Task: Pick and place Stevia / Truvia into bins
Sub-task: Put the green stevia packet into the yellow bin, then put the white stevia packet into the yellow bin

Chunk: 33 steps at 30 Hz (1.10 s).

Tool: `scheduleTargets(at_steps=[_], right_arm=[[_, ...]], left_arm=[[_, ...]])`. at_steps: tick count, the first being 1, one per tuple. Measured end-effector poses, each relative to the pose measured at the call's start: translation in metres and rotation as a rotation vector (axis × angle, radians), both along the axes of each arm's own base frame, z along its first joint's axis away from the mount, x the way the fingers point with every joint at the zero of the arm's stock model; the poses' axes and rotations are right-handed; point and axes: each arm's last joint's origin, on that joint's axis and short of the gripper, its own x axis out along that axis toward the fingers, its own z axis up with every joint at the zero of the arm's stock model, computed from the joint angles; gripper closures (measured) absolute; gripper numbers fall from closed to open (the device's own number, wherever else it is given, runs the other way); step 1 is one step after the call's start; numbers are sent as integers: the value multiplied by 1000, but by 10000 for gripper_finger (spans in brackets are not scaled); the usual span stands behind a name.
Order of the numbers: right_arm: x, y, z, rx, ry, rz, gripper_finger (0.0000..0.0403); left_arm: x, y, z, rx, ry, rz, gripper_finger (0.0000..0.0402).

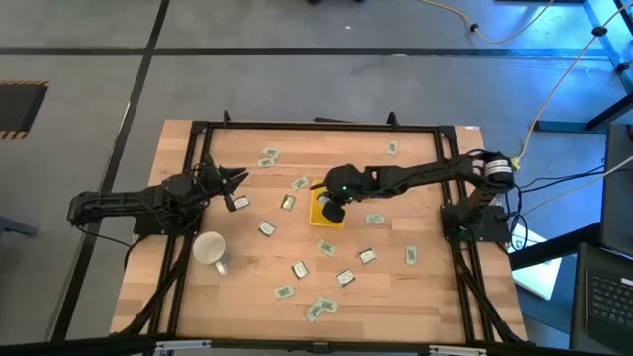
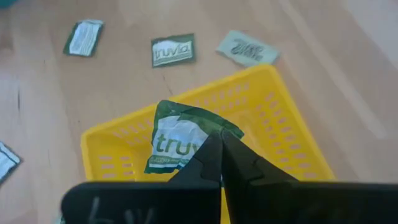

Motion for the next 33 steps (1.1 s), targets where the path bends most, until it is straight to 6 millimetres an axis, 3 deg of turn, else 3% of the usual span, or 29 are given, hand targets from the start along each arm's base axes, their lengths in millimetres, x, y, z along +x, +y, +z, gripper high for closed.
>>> scheduleTargets(at_steps=[9,16,23,28,33], right_arm=[[6,-1,-27,7,77,-4,395],[6,0,-26,3,73,0,384],[5,0,-24,6,69,-5,337],[0,0,0,13,-3,-20,317],[-13,0,38,-41,-98,8,319]], left_arm=[[1,0,-2,-6,22,-1,336],[2,0,-2,-6,27,1,336],[2,0,-2,-5,24,0,324],[7,-2,2,-42,-38,-106,314],[20,-2,0,-104,56,-152,313]])
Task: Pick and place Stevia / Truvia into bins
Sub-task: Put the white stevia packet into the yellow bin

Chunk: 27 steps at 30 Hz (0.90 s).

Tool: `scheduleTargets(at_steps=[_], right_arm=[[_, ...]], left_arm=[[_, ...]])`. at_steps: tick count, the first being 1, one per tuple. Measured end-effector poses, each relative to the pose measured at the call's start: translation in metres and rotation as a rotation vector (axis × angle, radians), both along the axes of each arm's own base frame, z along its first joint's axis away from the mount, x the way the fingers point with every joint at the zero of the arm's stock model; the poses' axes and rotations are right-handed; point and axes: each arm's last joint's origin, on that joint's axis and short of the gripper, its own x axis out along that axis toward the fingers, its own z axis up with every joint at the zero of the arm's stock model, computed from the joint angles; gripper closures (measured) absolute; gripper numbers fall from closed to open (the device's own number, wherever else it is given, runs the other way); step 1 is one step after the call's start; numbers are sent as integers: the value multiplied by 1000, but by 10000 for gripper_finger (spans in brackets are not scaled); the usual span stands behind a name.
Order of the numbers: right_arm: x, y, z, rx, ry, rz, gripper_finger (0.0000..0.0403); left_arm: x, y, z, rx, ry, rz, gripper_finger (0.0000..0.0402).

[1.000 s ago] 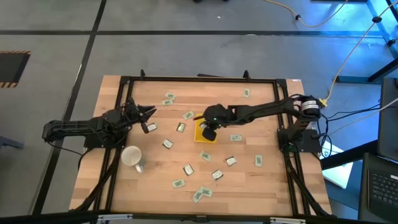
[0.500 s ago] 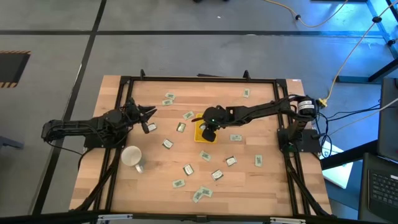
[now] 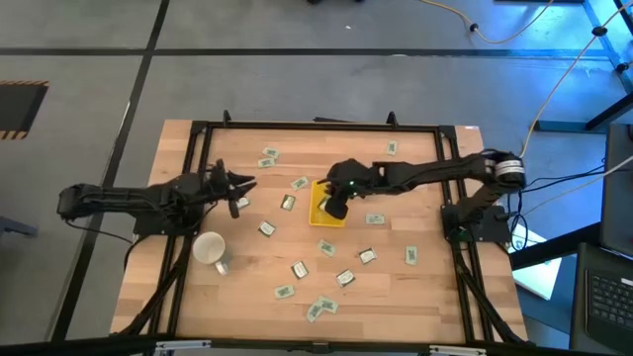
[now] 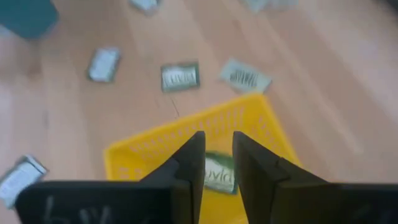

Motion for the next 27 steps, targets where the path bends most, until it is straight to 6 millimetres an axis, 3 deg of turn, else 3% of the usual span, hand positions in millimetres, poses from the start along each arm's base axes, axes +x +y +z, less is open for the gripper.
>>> scheduleTargets(at_steps=[5,12,19,27], right_arm=[[-21,-8,32,-65,-58,-47,319],[-52,-16,57,-75,-33,-83,319],[-75,-15,81,-110,-76,-141,318],[-78,-15,84,-109,-92,-150,318]], left_arm=[[27,2,17,46,159,-53,312],[78,16,27,143,383,-48,290],[114,39,7,78,537,-42,271],[145,61,-24,30,600,-115,284]])
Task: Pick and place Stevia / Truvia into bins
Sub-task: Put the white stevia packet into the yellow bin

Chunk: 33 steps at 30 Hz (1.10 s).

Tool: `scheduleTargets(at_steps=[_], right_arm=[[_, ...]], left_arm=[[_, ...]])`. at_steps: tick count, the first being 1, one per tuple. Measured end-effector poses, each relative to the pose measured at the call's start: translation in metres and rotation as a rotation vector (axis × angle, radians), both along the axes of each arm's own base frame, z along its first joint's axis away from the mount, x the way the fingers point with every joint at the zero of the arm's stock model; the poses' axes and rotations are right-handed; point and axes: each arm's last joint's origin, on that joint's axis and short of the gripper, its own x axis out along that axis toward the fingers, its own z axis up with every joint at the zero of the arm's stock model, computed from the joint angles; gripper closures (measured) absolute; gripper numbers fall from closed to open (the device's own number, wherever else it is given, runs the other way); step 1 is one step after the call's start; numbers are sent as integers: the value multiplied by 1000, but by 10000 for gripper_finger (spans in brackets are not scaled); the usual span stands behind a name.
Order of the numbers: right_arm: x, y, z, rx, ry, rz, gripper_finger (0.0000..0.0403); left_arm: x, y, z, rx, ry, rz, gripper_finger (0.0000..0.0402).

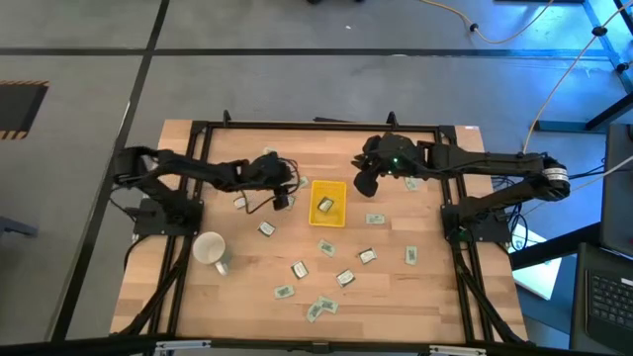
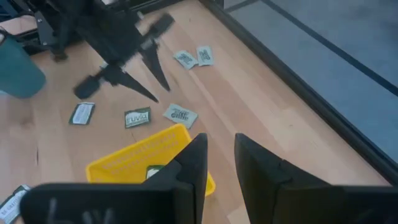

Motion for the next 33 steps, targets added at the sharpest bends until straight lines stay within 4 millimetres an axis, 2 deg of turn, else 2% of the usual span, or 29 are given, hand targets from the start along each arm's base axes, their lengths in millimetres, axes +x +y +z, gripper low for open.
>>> scheduleTargets(at_steps=[11,33], right_arm=[[0,0,-1,-1,10,3,318],[-3,1,-5,7,61,2,318]], left_arm=[[18,6,-36,-51,116,-10,289],[15,6,-45,-97,160,28,390]])
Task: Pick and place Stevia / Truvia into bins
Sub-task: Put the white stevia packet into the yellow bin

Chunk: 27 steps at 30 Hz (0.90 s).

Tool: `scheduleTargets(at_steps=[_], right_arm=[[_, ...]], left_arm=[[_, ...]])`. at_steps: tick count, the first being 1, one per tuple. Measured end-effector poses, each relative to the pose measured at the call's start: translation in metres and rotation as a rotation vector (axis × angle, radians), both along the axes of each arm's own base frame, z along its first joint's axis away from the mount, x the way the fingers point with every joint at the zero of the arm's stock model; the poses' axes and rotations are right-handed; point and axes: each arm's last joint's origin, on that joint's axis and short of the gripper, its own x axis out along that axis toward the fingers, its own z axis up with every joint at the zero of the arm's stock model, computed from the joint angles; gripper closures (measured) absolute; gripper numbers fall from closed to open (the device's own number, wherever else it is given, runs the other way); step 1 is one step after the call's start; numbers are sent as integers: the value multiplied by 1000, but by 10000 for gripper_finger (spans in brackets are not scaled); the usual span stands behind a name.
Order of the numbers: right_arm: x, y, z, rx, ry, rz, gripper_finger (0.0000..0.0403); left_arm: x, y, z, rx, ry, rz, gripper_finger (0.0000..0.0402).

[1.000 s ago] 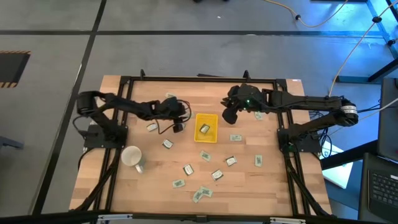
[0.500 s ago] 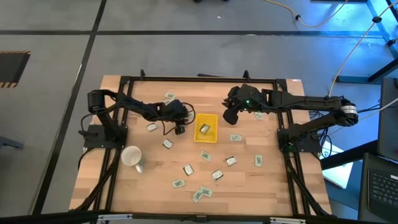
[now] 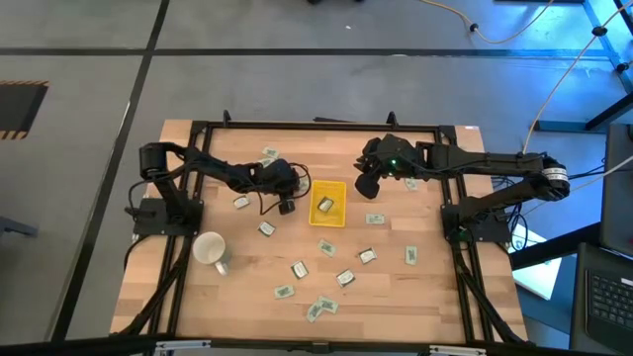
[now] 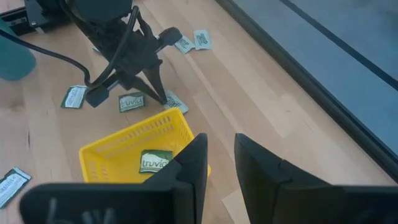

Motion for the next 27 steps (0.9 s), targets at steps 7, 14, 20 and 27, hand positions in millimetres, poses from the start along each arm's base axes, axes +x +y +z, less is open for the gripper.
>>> scheduleTargets(at_steps=[7,14,20,27], right_arm=[[0,0,0,1,3,-1,318],[0,0,-1,3,6,-1,318],[0,0,-1,3,6,-2,318],[0,0,0,0,4,1,318]], left_arm=[[-3,-2,11,-29,-36,-5,399],[-5,-4,54,-10,-217,0,399],[-2,-18,95,-7,-464,-109,399],[16,-42,101,-21,-482,-234,399]])
